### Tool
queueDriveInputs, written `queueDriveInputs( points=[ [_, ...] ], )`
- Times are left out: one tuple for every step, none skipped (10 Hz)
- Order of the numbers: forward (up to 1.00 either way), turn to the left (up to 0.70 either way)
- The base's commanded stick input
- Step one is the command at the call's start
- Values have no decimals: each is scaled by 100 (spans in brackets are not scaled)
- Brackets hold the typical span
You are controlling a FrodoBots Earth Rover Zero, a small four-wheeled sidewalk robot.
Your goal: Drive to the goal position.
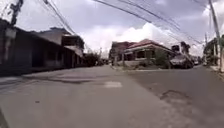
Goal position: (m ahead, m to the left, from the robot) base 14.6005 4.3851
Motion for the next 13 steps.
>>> queueDriveInputs(
  points=[
    [70,3],
    [70,3],
    [70,3],
    [70,3],
    [70,3],
    [70,3],
    [70,3],
    [70,3],
    [70,3],
    [70,3],
    [70,3],
    [70,3],
    [70,3]
  ],
)
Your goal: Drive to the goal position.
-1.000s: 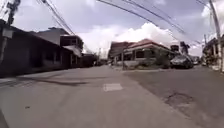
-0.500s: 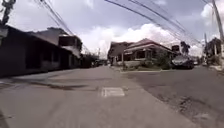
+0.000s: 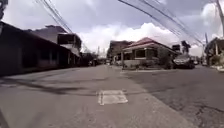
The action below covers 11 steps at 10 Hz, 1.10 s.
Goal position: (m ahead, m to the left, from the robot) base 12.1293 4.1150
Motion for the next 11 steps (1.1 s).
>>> queueDriveInputs(
  points=[
    [70,3],
    [70,3],
    [70,3],
    [70,3],
    [70,3],
    [70,3],
    [70,3],
    [70,3],
    [70,1],
    [70,2],
    [70,1]
  ],
)
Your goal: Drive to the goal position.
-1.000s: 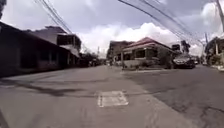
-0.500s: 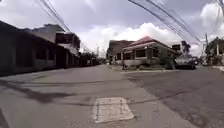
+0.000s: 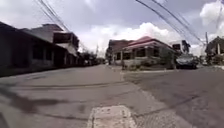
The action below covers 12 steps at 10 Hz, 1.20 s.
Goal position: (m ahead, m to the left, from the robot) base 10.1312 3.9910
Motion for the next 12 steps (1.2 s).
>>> queueDriveInputs(
  points=[
    [70,1],
    [70,1],
    [70,1],
    [70,1],
    [70,3],
    [70,3],
    [70,3],
    [70,15],
    [70,34],
    [70,36],
    [70,35],
    [70,19]
  ],
)
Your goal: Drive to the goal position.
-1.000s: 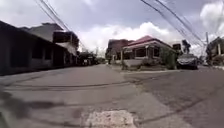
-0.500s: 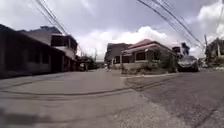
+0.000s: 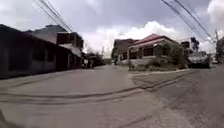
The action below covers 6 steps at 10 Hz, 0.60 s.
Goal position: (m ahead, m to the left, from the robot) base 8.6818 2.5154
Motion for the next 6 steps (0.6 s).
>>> queueDriveInputs(
  points=[
    [70,9],
    [70,1],
    [70,2],
    [70,3],
    [70,3],
    [70,3]
  ],
)
